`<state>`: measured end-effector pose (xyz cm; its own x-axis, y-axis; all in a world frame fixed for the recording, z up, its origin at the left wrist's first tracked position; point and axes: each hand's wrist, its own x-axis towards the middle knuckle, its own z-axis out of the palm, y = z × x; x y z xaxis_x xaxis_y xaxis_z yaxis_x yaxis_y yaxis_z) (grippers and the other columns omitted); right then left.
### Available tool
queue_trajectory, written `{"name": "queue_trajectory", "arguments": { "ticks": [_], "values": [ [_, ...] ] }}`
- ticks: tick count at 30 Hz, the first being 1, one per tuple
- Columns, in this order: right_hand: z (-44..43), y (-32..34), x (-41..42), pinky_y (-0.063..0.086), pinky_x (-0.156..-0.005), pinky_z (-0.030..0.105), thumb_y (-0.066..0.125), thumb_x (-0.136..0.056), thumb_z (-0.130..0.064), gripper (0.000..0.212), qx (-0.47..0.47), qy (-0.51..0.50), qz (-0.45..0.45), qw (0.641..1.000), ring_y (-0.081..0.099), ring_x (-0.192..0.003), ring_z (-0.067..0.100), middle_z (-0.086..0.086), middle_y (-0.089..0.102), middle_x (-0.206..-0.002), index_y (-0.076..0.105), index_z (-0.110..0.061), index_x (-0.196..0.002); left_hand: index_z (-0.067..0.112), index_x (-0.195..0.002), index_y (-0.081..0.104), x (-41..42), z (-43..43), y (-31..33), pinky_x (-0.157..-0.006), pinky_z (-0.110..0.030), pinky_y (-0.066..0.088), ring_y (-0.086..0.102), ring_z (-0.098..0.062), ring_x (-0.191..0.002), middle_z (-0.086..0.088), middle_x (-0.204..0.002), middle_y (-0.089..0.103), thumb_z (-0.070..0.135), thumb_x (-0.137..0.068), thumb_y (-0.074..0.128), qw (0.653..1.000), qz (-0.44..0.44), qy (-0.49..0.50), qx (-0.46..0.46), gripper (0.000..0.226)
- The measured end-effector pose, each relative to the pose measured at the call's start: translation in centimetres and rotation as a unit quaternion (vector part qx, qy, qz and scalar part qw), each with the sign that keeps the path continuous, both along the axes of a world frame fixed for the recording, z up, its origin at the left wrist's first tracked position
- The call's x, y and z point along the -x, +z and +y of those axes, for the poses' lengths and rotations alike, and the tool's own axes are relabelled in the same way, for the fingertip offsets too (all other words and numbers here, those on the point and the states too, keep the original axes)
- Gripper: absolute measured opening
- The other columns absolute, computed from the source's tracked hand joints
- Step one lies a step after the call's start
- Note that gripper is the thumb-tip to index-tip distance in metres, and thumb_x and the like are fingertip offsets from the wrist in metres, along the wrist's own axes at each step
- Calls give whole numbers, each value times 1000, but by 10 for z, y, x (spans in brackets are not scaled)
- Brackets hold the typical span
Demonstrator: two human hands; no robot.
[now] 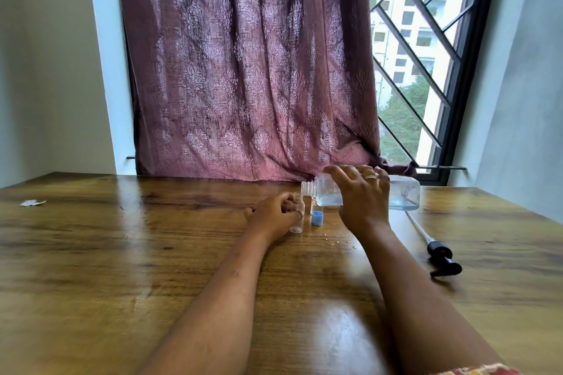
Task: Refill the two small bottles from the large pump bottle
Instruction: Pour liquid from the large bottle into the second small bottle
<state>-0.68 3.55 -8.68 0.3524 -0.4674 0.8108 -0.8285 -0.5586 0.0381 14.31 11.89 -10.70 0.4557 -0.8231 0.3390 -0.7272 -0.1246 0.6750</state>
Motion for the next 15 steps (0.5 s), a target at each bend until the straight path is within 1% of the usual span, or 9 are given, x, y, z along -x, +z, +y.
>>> {"name": "queue_trajectory", "arguments": {
  "ticks": [3,6,15],
  "values": [
    [0,0,-1,18,-97,42,67,-54,6,77,13,-3,-7,1000,57,-109,26,-13,65,-108,51,-40,-113,34,-126,53,-1,-1,-1,-86,-34,20,50,-15,-118,11,-116,65,41,-84,59,1000,0,0,4,43],
    [0,-1,-2,18,-96,42,68,-51,8,78,22,-4,-9,1000,58,-107,27,-12,66,-106,51,-39,-112,35,-125,53,-2,-1,-2,-86,-34,19,50,-15,-118,10,-117,65,41,-84,59,1000,0,3,5,42],
    [2,2,-1,18,-97,41,68,-53,8,75,26,-1,-11,1000,58,-108,27,-11,66,-107,53,-39,-110,33,-127,52,-1,-2,-1,-92,-36,22,49,-17,-119,9,-120,64,40,-85,59,1000,-2,0,8,44]
  ]
}}
